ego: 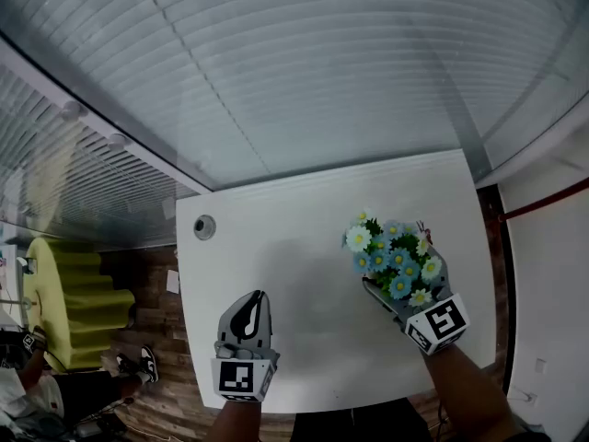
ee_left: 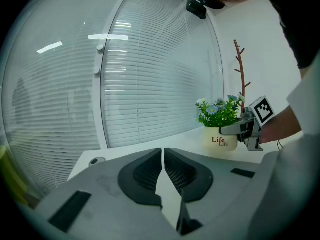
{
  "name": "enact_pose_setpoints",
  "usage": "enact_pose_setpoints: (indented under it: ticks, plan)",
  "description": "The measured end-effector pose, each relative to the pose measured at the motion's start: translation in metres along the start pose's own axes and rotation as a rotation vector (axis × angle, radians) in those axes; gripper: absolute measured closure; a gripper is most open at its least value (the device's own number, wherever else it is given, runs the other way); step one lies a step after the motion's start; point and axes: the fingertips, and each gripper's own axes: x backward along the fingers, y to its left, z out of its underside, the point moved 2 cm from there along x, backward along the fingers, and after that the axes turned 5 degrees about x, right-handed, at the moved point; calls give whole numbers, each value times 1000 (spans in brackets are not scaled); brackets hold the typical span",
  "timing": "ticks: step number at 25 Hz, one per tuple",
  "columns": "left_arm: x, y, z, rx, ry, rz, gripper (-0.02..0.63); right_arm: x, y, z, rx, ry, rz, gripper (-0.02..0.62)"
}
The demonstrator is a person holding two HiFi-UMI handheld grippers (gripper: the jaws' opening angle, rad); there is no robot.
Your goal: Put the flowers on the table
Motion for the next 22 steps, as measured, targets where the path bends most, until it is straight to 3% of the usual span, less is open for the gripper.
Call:
enact_pose_setpoints:
  ticks: [8,22]
  plan:
    - [1,2,7,-11,11,18,584,-10,4,17,0,14,-3,110]
    - [1,-1,23,41,28,30,584,-16,13,26,37,21,7,110]
